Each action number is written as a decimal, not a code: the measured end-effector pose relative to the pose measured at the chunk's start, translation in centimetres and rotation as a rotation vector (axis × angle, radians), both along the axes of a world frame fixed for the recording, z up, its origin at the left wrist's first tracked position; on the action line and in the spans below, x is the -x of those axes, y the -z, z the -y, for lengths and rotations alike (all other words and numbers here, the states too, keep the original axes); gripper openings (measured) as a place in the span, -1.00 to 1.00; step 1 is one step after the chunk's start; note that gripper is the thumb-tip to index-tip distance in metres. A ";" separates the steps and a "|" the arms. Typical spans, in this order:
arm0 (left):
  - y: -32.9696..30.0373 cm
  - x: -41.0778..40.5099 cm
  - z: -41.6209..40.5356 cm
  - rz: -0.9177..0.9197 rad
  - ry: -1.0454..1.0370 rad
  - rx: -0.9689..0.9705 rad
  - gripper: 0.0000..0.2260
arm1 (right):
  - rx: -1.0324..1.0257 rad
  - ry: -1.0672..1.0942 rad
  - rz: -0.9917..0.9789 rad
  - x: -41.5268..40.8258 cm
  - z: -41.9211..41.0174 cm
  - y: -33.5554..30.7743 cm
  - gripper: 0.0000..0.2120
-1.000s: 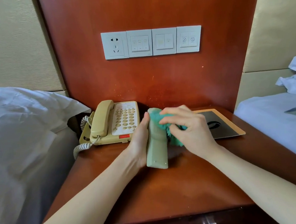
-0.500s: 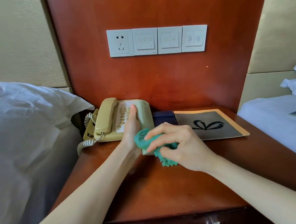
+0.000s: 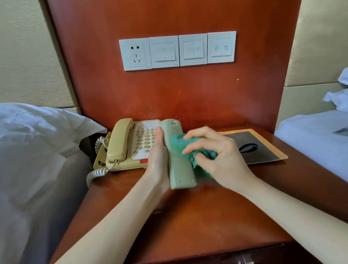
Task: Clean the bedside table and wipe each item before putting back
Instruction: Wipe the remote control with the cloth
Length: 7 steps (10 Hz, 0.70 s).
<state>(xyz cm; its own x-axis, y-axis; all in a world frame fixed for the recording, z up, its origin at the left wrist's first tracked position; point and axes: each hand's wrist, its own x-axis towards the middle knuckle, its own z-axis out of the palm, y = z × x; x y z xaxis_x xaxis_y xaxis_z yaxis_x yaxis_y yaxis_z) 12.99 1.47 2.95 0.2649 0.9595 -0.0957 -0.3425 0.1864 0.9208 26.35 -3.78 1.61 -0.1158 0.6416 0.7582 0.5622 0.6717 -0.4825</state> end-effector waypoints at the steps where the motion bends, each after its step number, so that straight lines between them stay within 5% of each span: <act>1: 0.4 -0.8 0.9 -0.036 0.069 -0.027 -0.48 | -0.021 0.126 -0.103 -1.2 -0.7 -0.1 -0.73; 5: 1.5 -2.1 0.4 -0.067 0.133 -0.084 -0.62 | 0.132 0.217 -0.314 -2.4 -2.1 0.0 -0.54; 7: 1.8 -0.9 -0.9 -0.045 -0.053 -0.062 -0.55 | 0.313 -0.140 -0.292 -2.5 -1.6 -0.1 -0.61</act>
